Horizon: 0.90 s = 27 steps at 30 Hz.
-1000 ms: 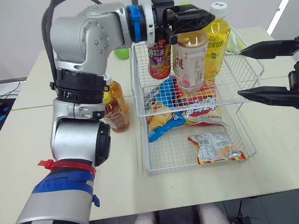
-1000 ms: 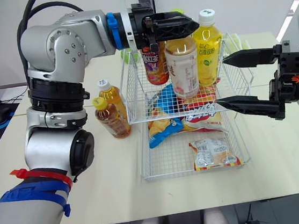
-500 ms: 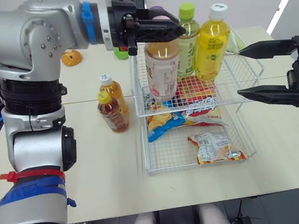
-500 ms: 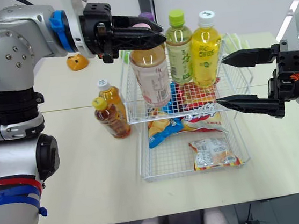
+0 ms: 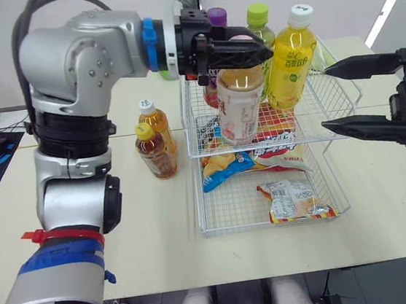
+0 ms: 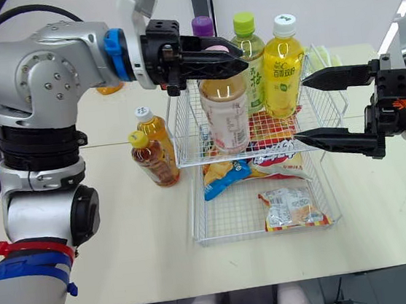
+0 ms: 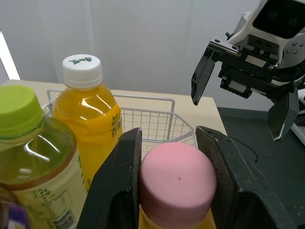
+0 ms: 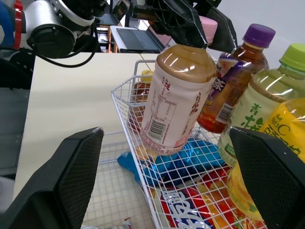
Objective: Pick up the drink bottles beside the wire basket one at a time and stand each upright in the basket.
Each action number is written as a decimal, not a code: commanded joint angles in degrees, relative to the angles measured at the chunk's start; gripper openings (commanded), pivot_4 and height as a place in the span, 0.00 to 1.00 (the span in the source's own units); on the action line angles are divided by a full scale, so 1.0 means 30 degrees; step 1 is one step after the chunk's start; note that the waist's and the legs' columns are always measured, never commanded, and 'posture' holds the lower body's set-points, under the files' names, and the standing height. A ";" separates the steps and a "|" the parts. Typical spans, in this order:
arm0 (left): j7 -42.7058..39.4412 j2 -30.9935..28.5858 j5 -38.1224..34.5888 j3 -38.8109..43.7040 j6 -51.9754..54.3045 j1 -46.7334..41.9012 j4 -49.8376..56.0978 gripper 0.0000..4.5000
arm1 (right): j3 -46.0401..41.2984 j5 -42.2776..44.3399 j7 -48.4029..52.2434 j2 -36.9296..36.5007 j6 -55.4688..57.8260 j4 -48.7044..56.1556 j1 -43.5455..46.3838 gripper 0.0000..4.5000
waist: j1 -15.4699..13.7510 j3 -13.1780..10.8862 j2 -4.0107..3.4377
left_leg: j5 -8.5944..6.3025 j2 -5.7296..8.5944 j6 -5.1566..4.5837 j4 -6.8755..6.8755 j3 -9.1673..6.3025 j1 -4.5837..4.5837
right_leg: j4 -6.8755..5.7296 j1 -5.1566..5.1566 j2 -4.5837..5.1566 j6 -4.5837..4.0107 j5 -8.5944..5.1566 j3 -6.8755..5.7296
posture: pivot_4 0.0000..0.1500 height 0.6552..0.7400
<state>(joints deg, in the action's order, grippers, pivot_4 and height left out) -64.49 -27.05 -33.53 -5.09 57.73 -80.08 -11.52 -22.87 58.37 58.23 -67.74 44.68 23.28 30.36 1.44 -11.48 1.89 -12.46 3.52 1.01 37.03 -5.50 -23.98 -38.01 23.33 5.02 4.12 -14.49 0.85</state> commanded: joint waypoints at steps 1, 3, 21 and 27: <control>0.0276 0.0711 0.0257 0.0141 -0.1136 -0.1349 -0.0300 0.31 | -0.1192 -0.0365 0.0667 -0.0716 -0.0162 -0.0328 -0.0139 1.00 | -0.0019 0.0000 0.0000 | 0.0000 0.0003 0.0000 0.0000 0.0004 0.0000 | 0.0001 0.0000 0.0000 0.0000 0.0000 0.0000 | 1.00 1.00; 0.0353 0.1253 0.0547 -0.0096 -0.1577 -0.1515 -0.0745 0.31 | -0.1285 -0.0451 0.0743 -0.0758 -0.0141 -0.0382 -0.0225 1.00 | -0.0009 0.0000 0.0000 | -0.0001 0.0003 -0.0001 -0.0001 0.0009 0.0000 | 0.0003 -0.0001 0.0001 0.0001 0.0000 0.0001 | 1.00 1.00; -0.0546 0.3019 0.1645 -0.0495 -0.3421 -0.2143 -0.3467 0.31 | -0.3060 -0.0555 0.0345 -0.0689 0.0370 0.0261 -0.1776 1.00 | 0.0046 0.0001 -0.0003 | -0.0001 0.0000 -0.0001 -0.0008 0.0018 0.0010 | -0.0002 -0.0002 0.0000 0.0002 -0.0001 0.0012 | 1.00 1.00; -0.0766 0.2918 0.1341 -0.0030 -0.3208 -0.2161 -0.3367 0.31 | -0.3398 -0.0771 0.0412 -0.0749 0.0302 0.0045 -0.2030 1.00 | 0.0051 0.0001 -0.0003 | -0.0001 0.0000 -0.0001 -0.0009 0.0017 0.0011 | -0.0002 -0.0002 0.0000 0.0002 -0.0001 0.0012 | 1.00 1.00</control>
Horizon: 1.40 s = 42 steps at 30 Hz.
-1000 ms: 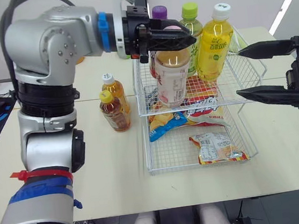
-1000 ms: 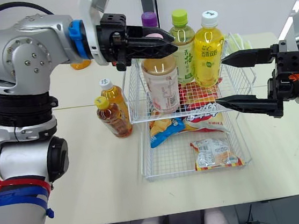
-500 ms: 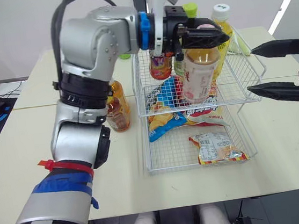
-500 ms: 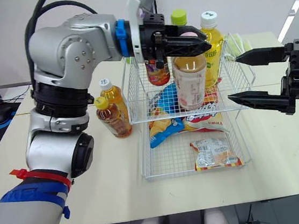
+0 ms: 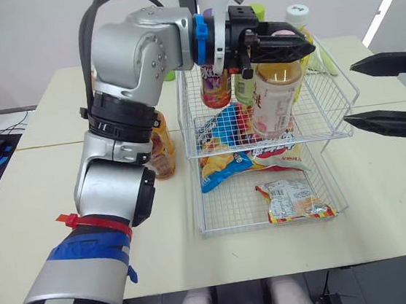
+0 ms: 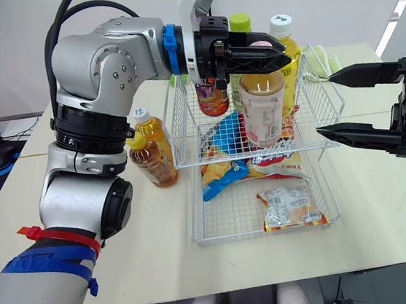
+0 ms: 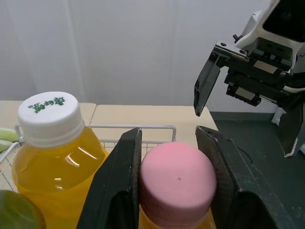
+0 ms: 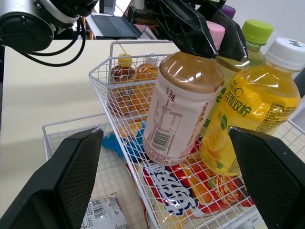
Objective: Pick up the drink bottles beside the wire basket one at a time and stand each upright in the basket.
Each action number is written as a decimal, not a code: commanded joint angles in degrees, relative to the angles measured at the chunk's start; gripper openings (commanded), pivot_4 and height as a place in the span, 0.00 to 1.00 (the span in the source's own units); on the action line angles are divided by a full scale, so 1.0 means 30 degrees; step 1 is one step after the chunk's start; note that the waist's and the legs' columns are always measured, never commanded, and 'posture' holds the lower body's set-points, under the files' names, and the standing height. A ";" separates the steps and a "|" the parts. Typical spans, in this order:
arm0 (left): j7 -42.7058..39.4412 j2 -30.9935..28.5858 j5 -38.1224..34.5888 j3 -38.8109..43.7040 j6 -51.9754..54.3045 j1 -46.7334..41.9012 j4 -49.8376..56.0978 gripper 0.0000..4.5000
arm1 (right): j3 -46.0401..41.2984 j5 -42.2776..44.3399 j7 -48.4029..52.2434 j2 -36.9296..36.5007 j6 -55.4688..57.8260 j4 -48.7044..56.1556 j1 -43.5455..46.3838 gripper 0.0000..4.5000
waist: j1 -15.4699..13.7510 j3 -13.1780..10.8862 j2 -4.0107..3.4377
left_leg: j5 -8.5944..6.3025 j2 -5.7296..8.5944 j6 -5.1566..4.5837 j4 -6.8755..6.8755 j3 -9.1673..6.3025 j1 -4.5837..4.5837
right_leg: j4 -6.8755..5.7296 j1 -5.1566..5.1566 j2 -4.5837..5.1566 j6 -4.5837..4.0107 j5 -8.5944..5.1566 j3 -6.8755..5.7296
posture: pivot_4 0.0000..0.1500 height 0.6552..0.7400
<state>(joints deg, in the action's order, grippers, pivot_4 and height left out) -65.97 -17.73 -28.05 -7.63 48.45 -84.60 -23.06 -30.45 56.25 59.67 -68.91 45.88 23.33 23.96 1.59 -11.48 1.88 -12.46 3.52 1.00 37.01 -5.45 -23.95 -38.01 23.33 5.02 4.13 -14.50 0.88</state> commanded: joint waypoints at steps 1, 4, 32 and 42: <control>-0.0350 -0.0216 -0.0521 0.0855 -0.0145 -0.0650 0.0528 0.31 | -0.0906 -0.0074 -0.0083 -0.0365 -0.0107 0.0016 0.0093 1.00 | 0.0000 0.0000 0.0000 | 0.0000 0.0000 0.0000 0.0000 0.0000 0.0000 | 0.0000 0.0000 0.0000 0.0000 0.0000 -0.0001 | 1.00 1.00; -0.0361 -0.0223 -0.0637 0.1142 -0.0335 -0.0604 0.0777 0.31 | -0.1005 -0.0075 -0.0141 -0.0394 -0.0092 0.0053 0.0073 1.00 | -0.0001 0.0000 0.0000 | 0.0000 0.0000 0.0000 -0.0001 0.0002 -0.0001 | 0.0002 0.0000 0.0000 0.0000 0.0000 -0.0001 | 1.00 1.00; -0.1825 -0.1478 -0.1616 0.1186 0.0684 0.0234 0.2573 1.00 | -0.1357 0.0188 -0.0839 -0.0054 0.0150 0.0838 -0.0120 1.00 | -0.0001 0.0000 -0.0001 | 0.0000 -0.0001 0.0000 0.0008 -0.0005 0.0003 | 0.0001 -0.0011 -0.0001 0.0000 0.0000 -0.0004 | 1.00 1.00; -0.0830 -0.1295 -0.1093 0.1611 -0.0590 -0.0445 0.1392 1.00 | -0.1582 0.0505 -0.0996 -0.0153 0.0208 0.0935 -0.0115 1.00 | -0.0016 0.0000 -0.0001 | 0.0000 -0.0002 0.0000 0.0005 -0.0004 0.0005 | 0.0001 -0.0011 -0.0001 -0.0001 0.0000 -0.0003 | 1.00 1.00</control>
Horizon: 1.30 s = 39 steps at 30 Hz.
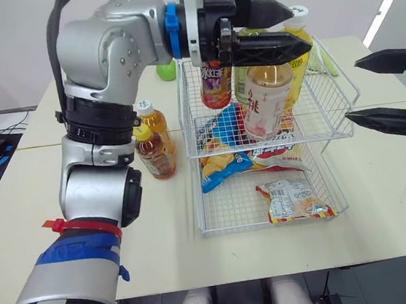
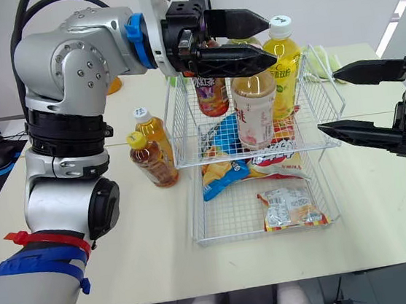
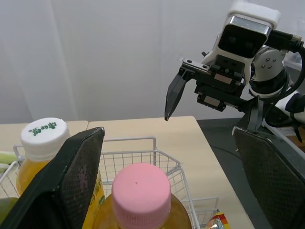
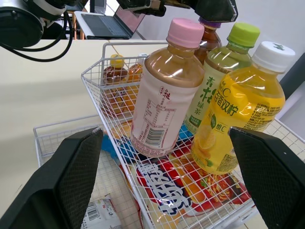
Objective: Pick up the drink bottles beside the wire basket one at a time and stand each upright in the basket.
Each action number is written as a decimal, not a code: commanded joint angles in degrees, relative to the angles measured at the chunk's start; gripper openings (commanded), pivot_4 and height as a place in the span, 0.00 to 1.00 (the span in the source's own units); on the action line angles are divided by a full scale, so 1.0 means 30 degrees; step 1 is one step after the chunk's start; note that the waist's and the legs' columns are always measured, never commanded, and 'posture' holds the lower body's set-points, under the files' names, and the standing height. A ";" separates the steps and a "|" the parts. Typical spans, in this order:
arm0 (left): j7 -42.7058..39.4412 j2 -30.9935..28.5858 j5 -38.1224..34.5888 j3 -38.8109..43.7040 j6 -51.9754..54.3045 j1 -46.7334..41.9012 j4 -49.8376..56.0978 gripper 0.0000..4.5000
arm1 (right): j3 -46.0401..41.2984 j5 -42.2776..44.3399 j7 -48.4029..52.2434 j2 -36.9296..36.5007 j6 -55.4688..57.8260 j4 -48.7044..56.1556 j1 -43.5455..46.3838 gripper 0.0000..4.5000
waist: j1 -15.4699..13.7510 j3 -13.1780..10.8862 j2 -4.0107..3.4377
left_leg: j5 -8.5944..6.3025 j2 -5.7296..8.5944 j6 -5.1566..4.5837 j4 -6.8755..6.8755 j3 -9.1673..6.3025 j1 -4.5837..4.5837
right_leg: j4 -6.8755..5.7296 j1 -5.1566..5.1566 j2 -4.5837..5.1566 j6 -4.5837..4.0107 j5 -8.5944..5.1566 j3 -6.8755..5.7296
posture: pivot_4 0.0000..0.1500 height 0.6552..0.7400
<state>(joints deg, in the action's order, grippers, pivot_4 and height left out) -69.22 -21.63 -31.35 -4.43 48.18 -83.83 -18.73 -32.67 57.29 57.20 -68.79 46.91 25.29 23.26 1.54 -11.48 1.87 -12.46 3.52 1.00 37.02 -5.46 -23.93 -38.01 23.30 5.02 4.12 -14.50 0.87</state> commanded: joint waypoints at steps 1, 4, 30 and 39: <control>0.0355 0.0023 -0.0008 0.0603 -0.0478 -0.0749 -0.0170 1.00 | -0.0747 0.0144 -0.0174 -0.0174 -0.0190 0.0253 0.0143 1.00 | 0.0000 0.0000 0.0000 | 0.0000 0.0000 0.0000 -0.0001 -0.0001 0.0000 | 0.0000 0.0000 0.0000 0.0000 0.0000 -0.0001 | 1.00 1.00; 0.0731 -0.0008 0.0008 0.0765 -0.0453 -0.0914 -0.0518 1.00 | -0.0447 0.0137 -0.0170 -0.0116 -0.0330 0.0167 0.0280 1.00 | 0.0002 0.0000 0.0000 | 0.0000 0.0000 -0.0001 0.0000 -0.0002 0.0001 | 0.0000 0.0000 0.0000 0.0001 0.0000 -0.0001 | 1.00 1.00; 0.4505 -0.4525 -0.1609 0.4724 0.1439 0.2448 0.5861 1.00 | 0.1775 -0.0180 0.0278 0.0262 -0.1417 -0.0796 0.1853 1.00 | -0.0097 -0.0003 -0.0016 | 0.0001 -0.0016 0.0002 0.0013 0.0002 0.0016 | -0.0019 -0.0003 -0.0005 -0.0008 -0.0004 0.0005 | 1.00 1.00; 0.6284 -0.5642 -0.1523 0.5270 0.1351 0.3404 0.6384 1.00 | 0.2287 -0.0394 0.0394 0.0448 -0.1752 -0.0969 0.2234 1.00 | -0.0179 -0.0002 -0.0016 | 0.0001 -0.0005 0.0002 0.0007 -0.0011 0.0015 | -0.0004 -0.0008 -0.0003 0.0009 0.0014 -0.0002 | 1.00 1.00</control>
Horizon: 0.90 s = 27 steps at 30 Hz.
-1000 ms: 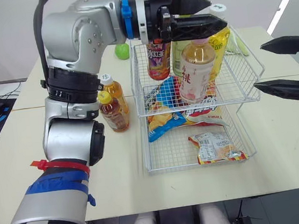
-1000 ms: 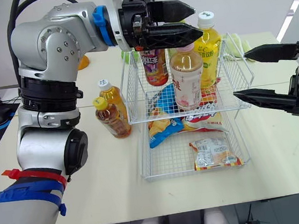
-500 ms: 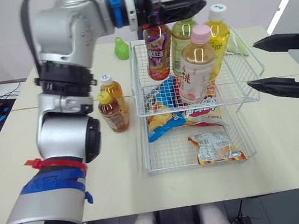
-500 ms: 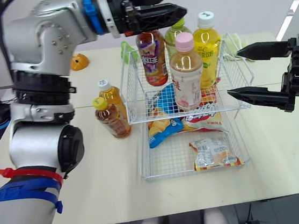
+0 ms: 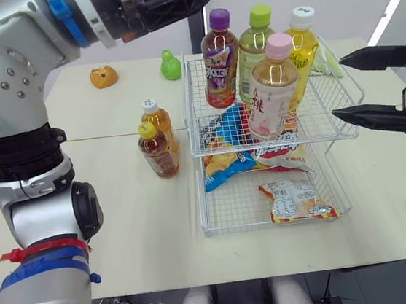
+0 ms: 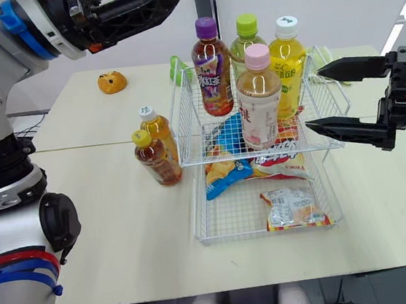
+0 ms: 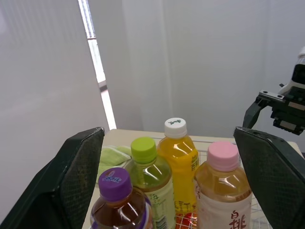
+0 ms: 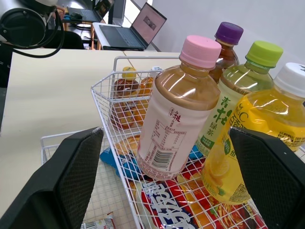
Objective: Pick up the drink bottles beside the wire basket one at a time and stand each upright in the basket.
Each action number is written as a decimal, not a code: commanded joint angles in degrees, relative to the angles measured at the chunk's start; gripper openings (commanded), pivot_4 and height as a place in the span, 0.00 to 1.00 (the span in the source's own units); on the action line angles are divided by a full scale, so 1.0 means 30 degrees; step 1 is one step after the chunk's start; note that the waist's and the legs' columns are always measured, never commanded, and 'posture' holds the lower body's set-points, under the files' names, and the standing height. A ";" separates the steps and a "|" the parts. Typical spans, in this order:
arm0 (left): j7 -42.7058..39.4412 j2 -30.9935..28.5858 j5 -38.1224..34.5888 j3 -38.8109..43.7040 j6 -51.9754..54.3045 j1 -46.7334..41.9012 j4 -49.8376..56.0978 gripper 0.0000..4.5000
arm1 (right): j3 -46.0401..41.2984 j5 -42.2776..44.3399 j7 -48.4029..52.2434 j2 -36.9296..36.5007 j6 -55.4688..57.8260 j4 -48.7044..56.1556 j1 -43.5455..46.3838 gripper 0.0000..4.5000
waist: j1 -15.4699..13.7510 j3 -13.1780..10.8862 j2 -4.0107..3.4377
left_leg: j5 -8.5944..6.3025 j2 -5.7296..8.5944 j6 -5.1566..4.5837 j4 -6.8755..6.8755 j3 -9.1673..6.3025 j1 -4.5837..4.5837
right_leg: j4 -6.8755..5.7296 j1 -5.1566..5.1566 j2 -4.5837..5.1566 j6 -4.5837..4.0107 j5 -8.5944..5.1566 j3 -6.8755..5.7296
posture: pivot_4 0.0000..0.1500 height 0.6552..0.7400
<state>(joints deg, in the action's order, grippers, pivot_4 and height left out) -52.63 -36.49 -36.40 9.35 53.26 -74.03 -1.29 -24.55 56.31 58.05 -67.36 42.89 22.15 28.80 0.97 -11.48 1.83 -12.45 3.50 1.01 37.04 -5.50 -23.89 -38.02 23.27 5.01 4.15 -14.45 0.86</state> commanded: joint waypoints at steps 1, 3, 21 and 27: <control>0.1056 -0.1018 0.0394 0.0754 -0.0512 0.0381 0.0665 1.00 | -0.0451 -0.0088 0.0077 -0.0021 -0.0413 0.0119 0.0373 1.00 | 0.0075 0.0000 0.0000 | 0.0000 0.0000 0.0000 0.0000 0.0001 -0.0001 | 0.0000 0.0003 0.0000 0.0000 0.0000 0.0000 | 1.00 1.00; 0.1906 -0.1793 0.1048 0.0916 -0.0848 0.1116 0.1011 1.00 | -0.0489 -0.0446 0.0170 -0.0133 -0.0553 0.0263 0.0129 1.00 | 0.0177 0.0000 0.0000 | 0.0000 -0.0001 0.0000 -0.0002 0.0002 -0.0001 | 0.0000 0.0005 0.0000 -0.0001 0.0000 0.0006 | 1.00 1.00; 0.1738 -0.6850 0.2594 0.8576 -0.3838 1.5878 0.1378 1.00 | 0.0703 -0.1164 0.2425 -0.0351 -0.1139 -0.0036 0.0491 1.00 | 0.0262 0.0007 -0.0014 | -0.0002 -0.0035 -0.0002 -0.0034 0.0023 0.0014 | 0.0008 0.0026 0.0000 -0.0028 -0.0001 0.0020 | 1.00 1.00; 0.2192 -0.4878 0.2318 1.0580 -0.4476 2.1369 0.4078 1.00 | 0.0840 -0.1300 0.3159 -0.1002 -0.0802 -0.0150 0.0655 1.00 | 0.0026 0.0009 -0.0012 | -0.0006 -0.0025 -0.0004 -0.0031 0.0012 0.0007 | 0.0040 0.0014 0.0054 -0.0031 -0.0001 0.0007 | 1.00 1.00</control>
<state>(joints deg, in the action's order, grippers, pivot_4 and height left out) -46.61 -51.43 -28.80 38.76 41.54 -11.09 6.86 -21.01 52.45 66.74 -69.08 40.70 21.24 29.95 1.05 -11.45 1.79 -12.47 3.42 1.00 36.95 -5.47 -23.86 -37.87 23.29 5.20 4.05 -14.45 0.88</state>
